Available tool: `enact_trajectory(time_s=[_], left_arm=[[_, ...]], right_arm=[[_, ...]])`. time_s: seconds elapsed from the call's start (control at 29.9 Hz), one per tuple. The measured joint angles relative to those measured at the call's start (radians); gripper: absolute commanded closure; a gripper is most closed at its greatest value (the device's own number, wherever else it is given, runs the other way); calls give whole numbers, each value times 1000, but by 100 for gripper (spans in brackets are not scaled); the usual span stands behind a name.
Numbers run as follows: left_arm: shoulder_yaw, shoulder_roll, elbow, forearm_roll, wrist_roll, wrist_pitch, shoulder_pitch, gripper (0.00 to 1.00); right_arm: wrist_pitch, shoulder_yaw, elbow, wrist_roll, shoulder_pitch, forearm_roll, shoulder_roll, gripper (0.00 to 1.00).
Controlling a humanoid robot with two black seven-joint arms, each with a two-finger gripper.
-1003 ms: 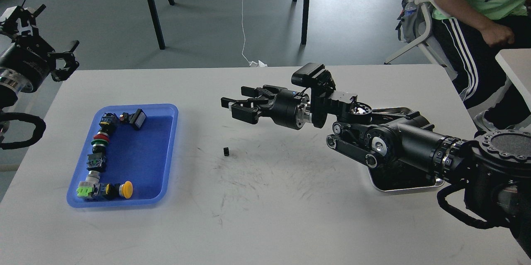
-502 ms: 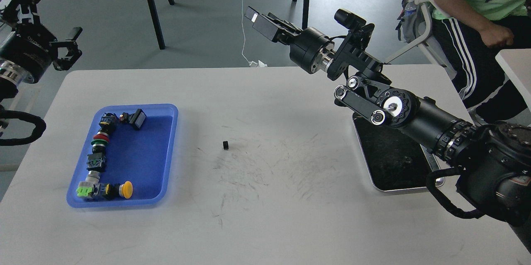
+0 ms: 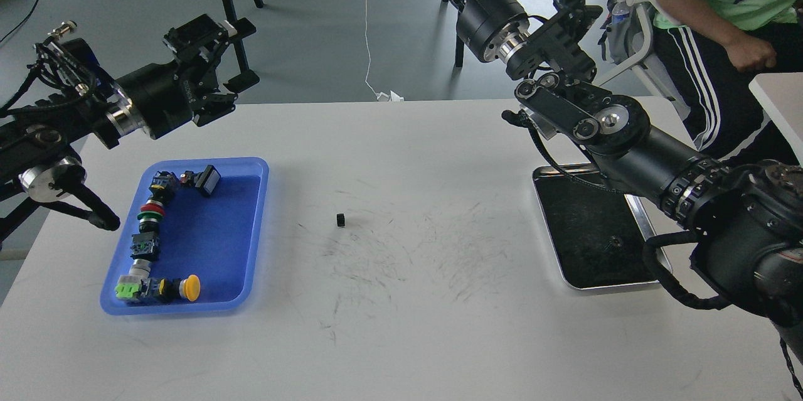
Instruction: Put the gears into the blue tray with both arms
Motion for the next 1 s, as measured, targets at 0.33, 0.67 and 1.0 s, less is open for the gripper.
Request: enact_trajectory(time_s=[0.33, 0.67, 1.0], left_arm=[[152, 6, -88, 6, -5, 262, -5, 1], [295, -1, -93, 123, -7, 265, -66, 1], [446, -71, -98, 345, -47, 264, -165, 1]], right_arm=[[-7, 0, 0, 0, 35, 177, -8, 12], [1, -4, -3, 0, 35, 399, -75, 6], [8, -3, -30, 0, -59, 493, -80, 5]])
